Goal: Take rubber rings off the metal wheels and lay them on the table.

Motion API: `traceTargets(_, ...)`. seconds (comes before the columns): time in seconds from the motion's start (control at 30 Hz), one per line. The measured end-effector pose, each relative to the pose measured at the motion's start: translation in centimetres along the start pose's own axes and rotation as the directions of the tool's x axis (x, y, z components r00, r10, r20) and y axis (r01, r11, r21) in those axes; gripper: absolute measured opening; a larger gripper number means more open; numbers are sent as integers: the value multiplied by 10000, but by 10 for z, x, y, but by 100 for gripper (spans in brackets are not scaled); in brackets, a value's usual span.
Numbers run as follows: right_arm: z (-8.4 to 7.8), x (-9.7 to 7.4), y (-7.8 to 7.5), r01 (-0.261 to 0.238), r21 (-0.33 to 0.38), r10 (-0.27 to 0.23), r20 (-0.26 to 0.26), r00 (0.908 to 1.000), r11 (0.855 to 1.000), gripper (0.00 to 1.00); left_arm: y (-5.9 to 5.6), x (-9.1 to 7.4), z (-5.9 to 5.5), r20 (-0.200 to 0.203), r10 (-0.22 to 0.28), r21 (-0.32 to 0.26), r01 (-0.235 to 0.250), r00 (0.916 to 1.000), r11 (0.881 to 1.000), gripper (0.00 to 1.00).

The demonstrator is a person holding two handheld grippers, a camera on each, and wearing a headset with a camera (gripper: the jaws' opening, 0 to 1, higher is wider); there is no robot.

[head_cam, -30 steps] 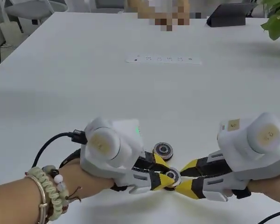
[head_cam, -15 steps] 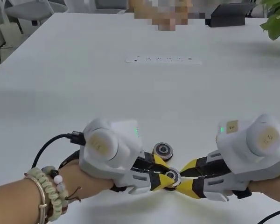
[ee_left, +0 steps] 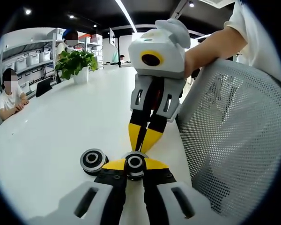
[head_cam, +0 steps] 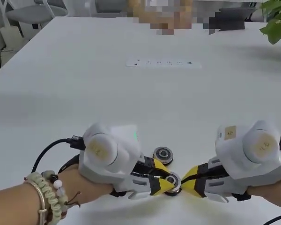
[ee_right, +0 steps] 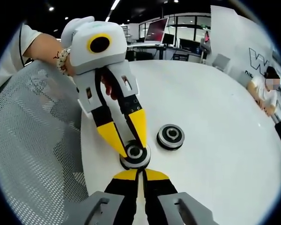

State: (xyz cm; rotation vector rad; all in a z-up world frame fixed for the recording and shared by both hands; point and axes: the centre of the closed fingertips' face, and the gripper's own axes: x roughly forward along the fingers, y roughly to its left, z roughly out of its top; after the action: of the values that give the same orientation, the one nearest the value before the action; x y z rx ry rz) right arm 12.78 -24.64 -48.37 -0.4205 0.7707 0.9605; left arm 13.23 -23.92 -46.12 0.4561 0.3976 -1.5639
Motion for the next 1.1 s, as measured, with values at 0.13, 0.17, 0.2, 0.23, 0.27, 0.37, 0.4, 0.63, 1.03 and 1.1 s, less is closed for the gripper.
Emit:
traceTargets(0.13,-1,0,-3,150,630,-140,-164,9998,9979,0,0,0,0,13,6,1,-6,10000,10000,7)
traceTargets(0.17,-1,0,-3,184,847,-168,-205,9996,9962,0,0,0,0,14,6,1,-6,10000,10000,7)
traceTargets(0.2,-1,0,-4,203,898,-187,-186,9997,9958,0,0,0,0,15,8,3,-8,10000,10000,7)
traceTargets(0.23,-1,-1,-4,188,1019,-169,-197,9997,9946,0,0,0,0,13,9,7,-9,10000,10000,7)
traceTargets(0.27,-1,-1,-5,203,1234,-184,-170,9997,9922,0,0,0,0,14,9,12,-9,10000,10000,7)
traceTargets(0.37,-1,-2,-6,311,2170,-283,-161,9995,9757,0,1,0,0,15,13,16,-13,10000,10000,7)
traceTargets(0.4,0,-3,-8,331,2472,-306,-139,9994,9684,0,1,0,0,12,17,32,-17,10000,10000,7)
traceTargets(0.63,2,-5,-10,-74,4416,-112,396,9992,8972,0,1,-1,0,24,48,29,-48,10000,10000,7)
traceTargets(1.03,8,-9,-9,-770,5560,84,1249,9921,8276,0,1,-1,0,47,60,41,-61,10000,10000,7)
traceTargets(1.1,8,-8,-10,-732,5222,79,1262,9920,8497,0,1,-1,0,53,71,44,-71,10000,10000,7)
